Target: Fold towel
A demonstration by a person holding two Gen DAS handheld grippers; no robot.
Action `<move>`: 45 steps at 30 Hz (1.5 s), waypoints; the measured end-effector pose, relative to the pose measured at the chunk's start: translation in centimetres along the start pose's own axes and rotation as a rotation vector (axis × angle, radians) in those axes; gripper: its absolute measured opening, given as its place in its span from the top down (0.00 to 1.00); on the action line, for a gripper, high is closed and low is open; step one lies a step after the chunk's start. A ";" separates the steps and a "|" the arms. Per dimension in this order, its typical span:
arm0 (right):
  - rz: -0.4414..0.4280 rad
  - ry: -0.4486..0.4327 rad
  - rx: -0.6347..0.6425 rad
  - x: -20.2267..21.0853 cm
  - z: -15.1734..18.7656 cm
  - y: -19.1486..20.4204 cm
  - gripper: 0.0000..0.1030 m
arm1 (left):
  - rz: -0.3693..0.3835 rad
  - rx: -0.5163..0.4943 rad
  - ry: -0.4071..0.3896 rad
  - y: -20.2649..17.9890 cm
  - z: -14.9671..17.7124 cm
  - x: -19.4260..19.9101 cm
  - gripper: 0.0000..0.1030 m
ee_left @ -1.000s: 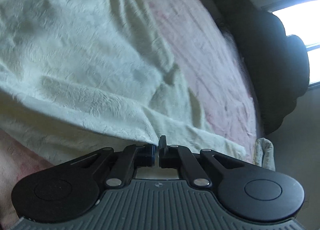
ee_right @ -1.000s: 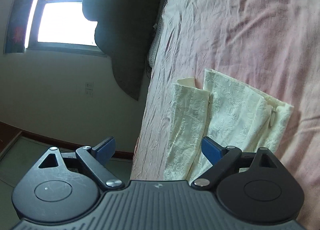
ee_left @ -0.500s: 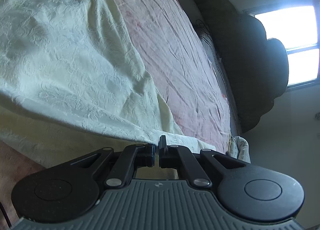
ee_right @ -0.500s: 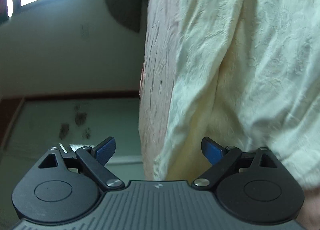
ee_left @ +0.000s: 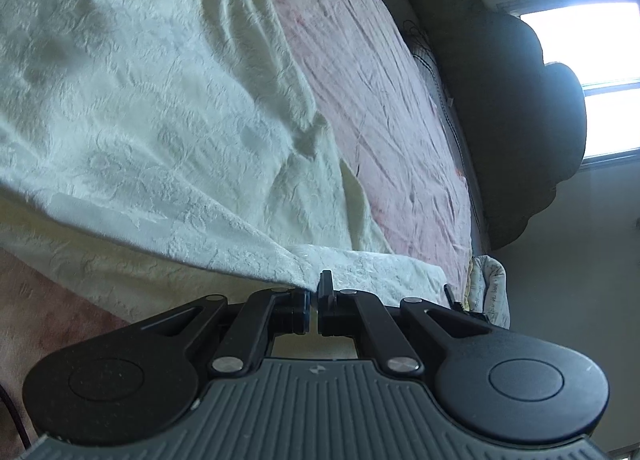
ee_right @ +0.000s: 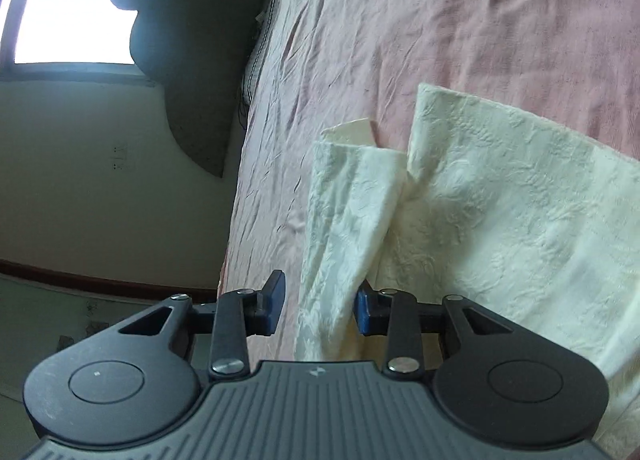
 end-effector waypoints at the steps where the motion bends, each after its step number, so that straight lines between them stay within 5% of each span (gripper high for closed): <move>1: 0.000 -0.014 0.005 0.1 -0.2 0.1 0.67 | 0.000 0.000 0.003 0.1 0.1 0.0 0.99; 4: 0.009 -0.047 0.031 0.4 -1.3 0.2 0.78 | -0.003 -0.007 0.006 0.2 0.2 -0.1 0.99; 5: 0.002 -0.041 0.024 0.0 -1.7 0.1 0.94 | -0.003 -0.010 0.005 0.3 0.2 -0.1 0.99; 6: 0.003 -0.033 0.019 -0.2 -2.0 0.0 0.96 | -0.004 -0.015 0.007 0.4 0.2 -0.2 0.99; 10: 0.066 -0.059 0.121 -0.6 -1.4 1.3 0.97 | -0.017 -0.026 0.013 0.8 0.5 -0.5 0.98; 15: -0.047 -0.084 0.260 5.0 -0.3 5.9 0.97 | 0.018 -0.110 0.038 -0.1 1.4 0.7 0.90; 21: 0.120 -0.052 0.091 8.9 -0.2 -4.0 0.96 | -0.008 -0.076 0.170 2.7 3.2 -0.8 0.85; 34: 0.168 -0.044 0.072 9.5 1.0 -5.7 0.96 | -0.003 -0.020 0.212 4.9 1.8 1.6 0.79; 38: 0.158 -0.053 0.036 10.9 1.1 -5.9 0.94 | -0.040 -0.162 0.316 3.6 2.9 2.9 0.79; 41: 0.199 -0.153 0.086 13.6 0.1 -5.2 0.90 | -0.062 -0.346 0.372 1.4 3.9 4.1 0.77; 45: 0.185 -0.216 0.202 15.8 -2.0 -2.2 0.87 | -0.077 -0.664 0.227 -2.6 5.1 5.3 0.66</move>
Point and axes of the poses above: each gripper's, at about its wrist camera, not at the fingertips, and x roughly against the way its jaws point, y to its left, z to its underside, the point moved 5 cm from there along -x, roughly the way its jaws point, and after that the axes turned 5 degrees about y, right-handed, at the moved point
